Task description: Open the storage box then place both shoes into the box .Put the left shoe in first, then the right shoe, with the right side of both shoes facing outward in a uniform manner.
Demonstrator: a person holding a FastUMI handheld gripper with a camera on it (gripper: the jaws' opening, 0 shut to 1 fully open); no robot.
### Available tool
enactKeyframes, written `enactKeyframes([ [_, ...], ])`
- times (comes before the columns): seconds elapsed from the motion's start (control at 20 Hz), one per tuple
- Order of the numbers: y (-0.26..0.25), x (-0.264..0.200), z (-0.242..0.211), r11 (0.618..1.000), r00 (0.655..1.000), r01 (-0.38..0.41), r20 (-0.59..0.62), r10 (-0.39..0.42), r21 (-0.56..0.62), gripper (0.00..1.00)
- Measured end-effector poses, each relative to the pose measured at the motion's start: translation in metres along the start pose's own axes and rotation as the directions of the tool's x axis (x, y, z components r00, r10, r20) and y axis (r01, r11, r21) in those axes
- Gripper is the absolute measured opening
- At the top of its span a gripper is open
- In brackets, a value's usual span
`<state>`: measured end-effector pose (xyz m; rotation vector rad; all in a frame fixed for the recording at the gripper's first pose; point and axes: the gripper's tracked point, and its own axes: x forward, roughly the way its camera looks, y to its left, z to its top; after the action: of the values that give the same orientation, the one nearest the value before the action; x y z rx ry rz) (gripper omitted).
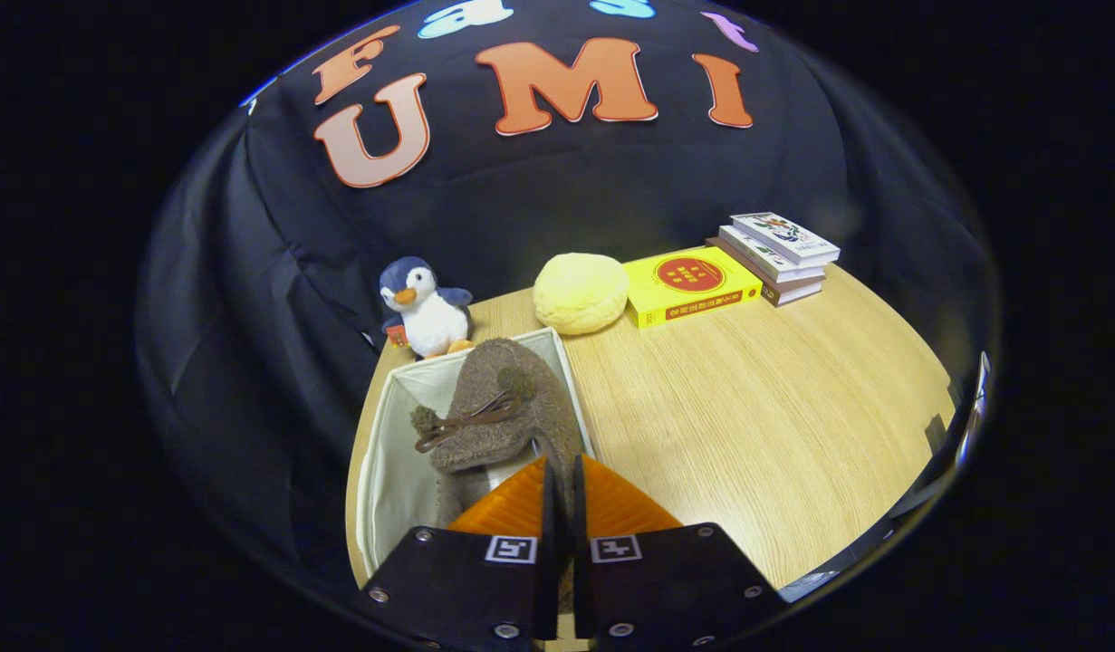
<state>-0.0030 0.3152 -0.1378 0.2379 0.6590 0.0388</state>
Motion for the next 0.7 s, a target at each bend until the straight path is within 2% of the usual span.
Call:
enactKeyframes([
  [0.05,0.000,-0.004,0.007,1.000,1.000,-0.002,0.023,0.002,0.013,0.18],
  [0.1,-0.002,-0.008,0.015,1.000,0.999,-0.002,0.050,0.001,0.014,0.22],
  [0.25,-0.011,-0.019,0.031,1.000,0.996,0.013,0.085,-0.012,-0.014,0.52],
  [0.3,-0.016,-0.023,0.037,1.000,0.995,0.019,0.096,-0.017,-0.020,0.58],
  [0.35,-0.020,-0.029,0.045,0.999,0.994,0.025,0.110,-0.022,-0.029,0.71],
  [0.4,-0.024,-0.034,0.052,0.999,0.991,0.031,0.128,-0.025,-0.041,0.78],
  [0.45,-0.028,-0.039,0.062,0.997,0.989,0.039,0.148,-0.030,-0.061,0.90],
  [0.55,-0.034,-0.051,0.080,0.994,0.982,0.043,0.190,-0.023,-0.104,0.98],
  [0.7,-0.035,-0.071,0.101,0.988,0.970,0.022,0.242,0.016,-0.155,0.98],
])
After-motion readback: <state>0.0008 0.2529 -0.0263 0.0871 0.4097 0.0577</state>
